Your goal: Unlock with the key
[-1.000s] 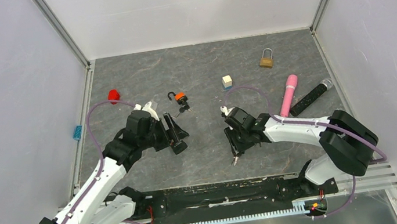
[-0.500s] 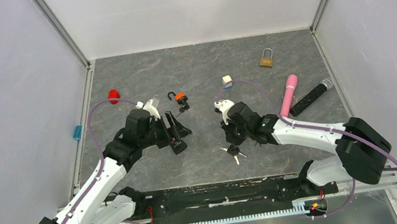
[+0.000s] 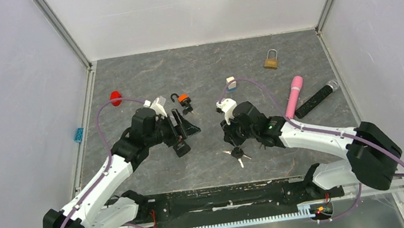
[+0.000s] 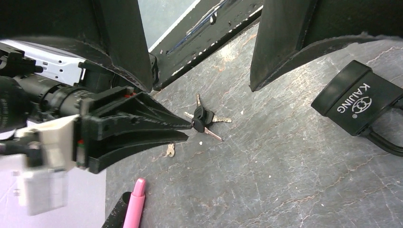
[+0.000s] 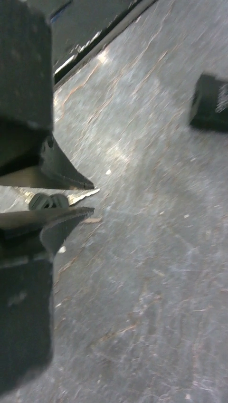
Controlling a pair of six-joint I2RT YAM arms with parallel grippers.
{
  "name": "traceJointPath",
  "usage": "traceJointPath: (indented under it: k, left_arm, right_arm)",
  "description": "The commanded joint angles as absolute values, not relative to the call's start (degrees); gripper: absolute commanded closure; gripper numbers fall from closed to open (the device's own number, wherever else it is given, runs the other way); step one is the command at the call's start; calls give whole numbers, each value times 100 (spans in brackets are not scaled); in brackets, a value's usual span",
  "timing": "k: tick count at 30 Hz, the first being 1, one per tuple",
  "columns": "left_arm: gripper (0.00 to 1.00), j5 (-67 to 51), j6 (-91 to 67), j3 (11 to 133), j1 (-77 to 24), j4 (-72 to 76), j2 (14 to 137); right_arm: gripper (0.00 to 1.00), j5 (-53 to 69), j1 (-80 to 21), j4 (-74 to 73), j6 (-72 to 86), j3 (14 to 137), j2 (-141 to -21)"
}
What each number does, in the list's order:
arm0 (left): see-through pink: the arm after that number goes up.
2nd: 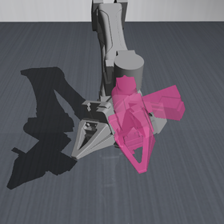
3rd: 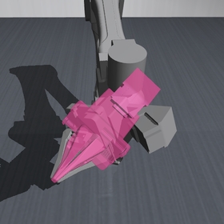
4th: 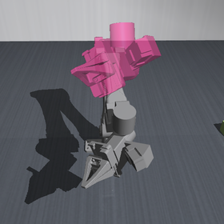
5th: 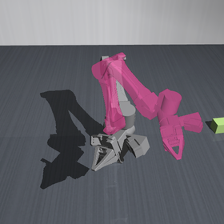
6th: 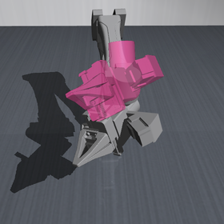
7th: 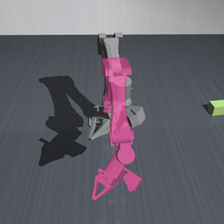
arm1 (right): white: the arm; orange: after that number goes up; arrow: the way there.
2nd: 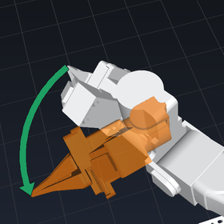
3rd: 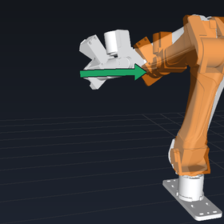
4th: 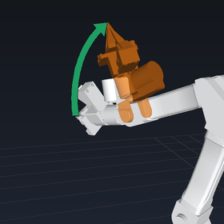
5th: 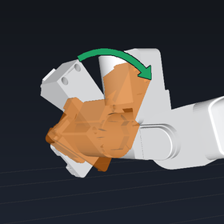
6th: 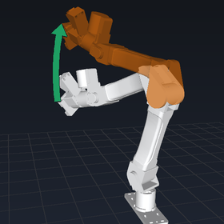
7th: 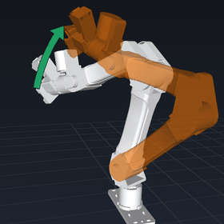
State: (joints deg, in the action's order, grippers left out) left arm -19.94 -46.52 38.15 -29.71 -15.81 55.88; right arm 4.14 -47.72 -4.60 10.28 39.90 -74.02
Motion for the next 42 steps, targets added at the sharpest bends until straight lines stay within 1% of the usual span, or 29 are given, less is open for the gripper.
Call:
traceJointPath:
  k: [1, 2, 4, 11, 20, 27, 31, 38, 39, 42]
  left_arm:
    - [20, -2124, -4817, 3790, -2989, -1277, 5572]
    - [20, -2106, -4793, 3782, -2989, -1296, 5575]
    - [20, -2083, -4765, 3766, -2988, -1318, 5608]
    - [21, -2096, -4766, 3738, -2988, -1395, 5603]
    - [21, -1978, -4676, 3729, -2989, -1556, 5526]
    - [21, -2000, -4676, 3719, -2988, -1556, 5505]
    - [21, -2021, -4667, 3729, -2988, -1532, 5499]
    - [20, -2187, -4731, 3725, -2993, -1129, 5455]
    - [22, -2204, -4705, 3743, -2988, -1047, 5442]
    - [23, -2257, -4585, 3791, -2988, -739, 5359]
  right_arm:
    - [71, 44, -4783, -1685, 940, 4460, -7730]
    - [67, -89, -4812, -1890, 939, 4524, -7806]
    - [64, -256, -4900, -2141, 914, 4600, -7920]
    - [70, -400, -5006, -2334, 910, 4741, -8369]
    - [69, -310, -5045, -2331, 885, 4774, -8726]
    - [86, -642, -5049, -2248, 928, 4633, -8695]
    - [100, -602, -5037, -1940, 958, 4567, -8333]
    - [100, -198, -4909, -781, 1046, 4227, -7333]
    - [100, -120, -4852, -502, 1098, 4108, -7139]
    - [100, 345, -4677, 531, 1200, 3655, -6600]
